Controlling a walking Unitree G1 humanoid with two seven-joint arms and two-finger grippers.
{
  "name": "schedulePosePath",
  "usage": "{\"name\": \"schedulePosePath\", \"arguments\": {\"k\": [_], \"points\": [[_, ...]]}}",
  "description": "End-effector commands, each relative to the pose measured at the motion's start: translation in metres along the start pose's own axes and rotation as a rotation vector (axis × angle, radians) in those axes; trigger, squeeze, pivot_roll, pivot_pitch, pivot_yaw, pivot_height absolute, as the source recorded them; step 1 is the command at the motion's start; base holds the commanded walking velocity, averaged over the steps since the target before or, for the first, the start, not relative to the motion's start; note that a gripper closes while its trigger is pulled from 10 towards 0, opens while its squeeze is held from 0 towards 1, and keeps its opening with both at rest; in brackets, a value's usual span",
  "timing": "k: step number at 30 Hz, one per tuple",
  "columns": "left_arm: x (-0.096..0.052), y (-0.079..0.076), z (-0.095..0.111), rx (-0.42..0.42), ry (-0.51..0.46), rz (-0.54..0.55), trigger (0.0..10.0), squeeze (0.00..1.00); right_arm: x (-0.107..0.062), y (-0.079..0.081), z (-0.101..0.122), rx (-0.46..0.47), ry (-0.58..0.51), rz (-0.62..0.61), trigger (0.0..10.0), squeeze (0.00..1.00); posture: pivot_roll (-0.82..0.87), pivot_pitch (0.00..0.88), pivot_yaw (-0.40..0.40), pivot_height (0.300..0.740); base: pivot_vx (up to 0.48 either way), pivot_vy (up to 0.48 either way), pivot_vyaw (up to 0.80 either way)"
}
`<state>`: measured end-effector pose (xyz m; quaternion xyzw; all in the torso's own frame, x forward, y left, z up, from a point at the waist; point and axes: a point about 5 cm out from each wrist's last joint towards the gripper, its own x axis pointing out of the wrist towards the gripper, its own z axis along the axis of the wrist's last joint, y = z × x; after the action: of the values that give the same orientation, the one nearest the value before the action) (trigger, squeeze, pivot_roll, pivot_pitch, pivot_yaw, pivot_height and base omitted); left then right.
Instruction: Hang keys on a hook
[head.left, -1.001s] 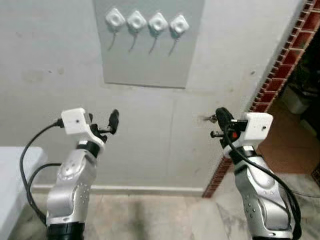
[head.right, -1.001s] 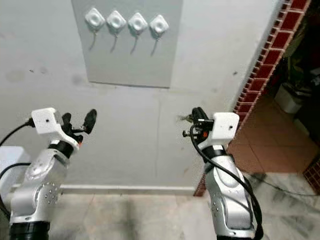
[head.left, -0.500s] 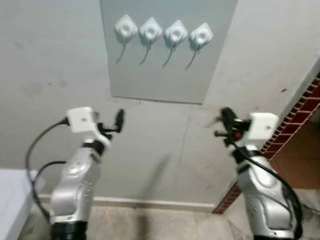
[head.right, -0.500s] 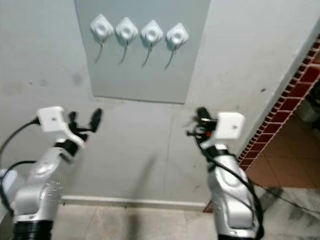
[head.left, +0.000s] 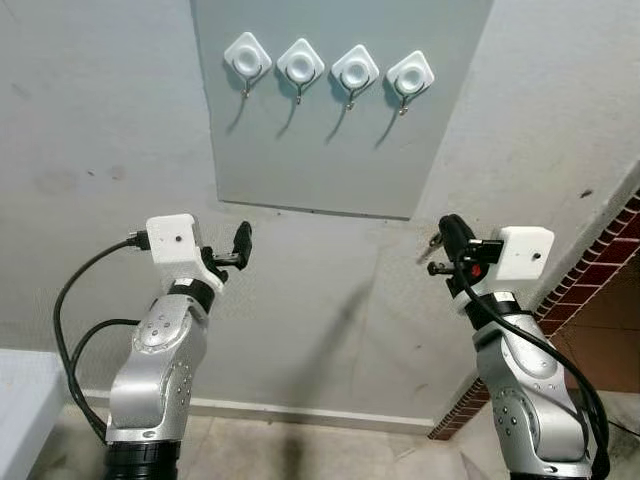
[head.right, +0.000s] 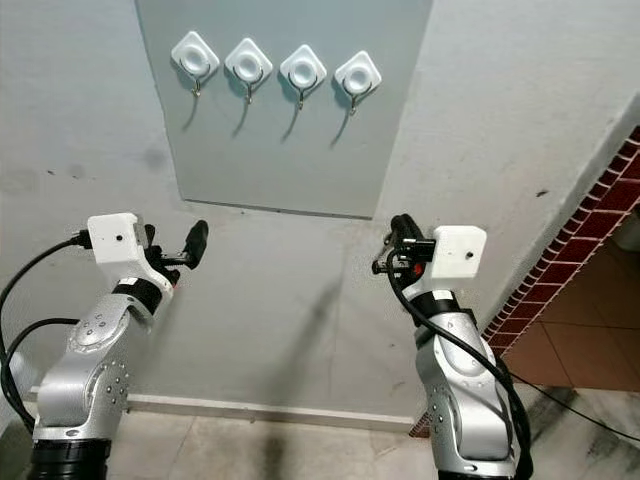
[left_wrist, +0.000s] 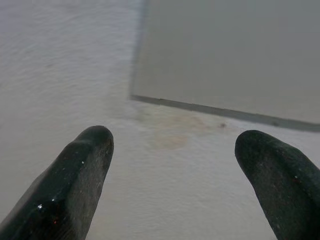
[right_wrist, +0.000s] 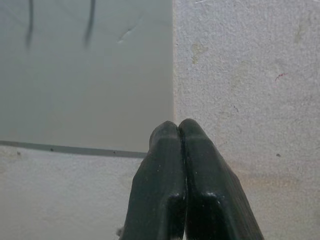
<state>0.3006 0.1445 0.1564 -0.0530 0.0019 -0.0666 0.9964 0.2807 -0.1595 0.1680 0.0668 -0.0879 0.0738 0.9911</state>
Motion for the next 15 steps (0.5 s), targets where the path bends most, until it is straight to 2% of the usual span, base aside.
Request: {"name": "schedulePosePath", "arguments": {"k": [1,8,12,15], "points": [[0.004,-0.011,0.011,0.035,-0.047,-0.055,10.0,0.00,0.002,0.000,0.003,-0.004,-0.001,0.013,10.0,0.00,0.02,0.000,-0.036,0.715,0.000,0.000,0.00],[0.008,-0.012,0.012,0.029,-0.039,-0.063,10.0,0.00,0.003,0.001,0.004,0.004,-0.010,0.022,10.0,0.00,0.01,0.000,-0.028,0.715,0.000,0.000,0.00],[0.006,-0.021,0.016,0.084,-0.057,-0.139,10.0,0.00,0.004,0.006,0.005,0.024,-0.021,0.061,10.0,0.00,0.01,0.000,-0.024,0.715,0.000,0.000,0.00],[0.006,-0.030,0.020,0.079,-0.075,-0.210,10.0,0.00,0.009,0.012,0.008,0.040,-0.040,0.127,10.0,0.00,0.01,0.000,-0.024,0.715,0.000,0.000,0.00]]}}
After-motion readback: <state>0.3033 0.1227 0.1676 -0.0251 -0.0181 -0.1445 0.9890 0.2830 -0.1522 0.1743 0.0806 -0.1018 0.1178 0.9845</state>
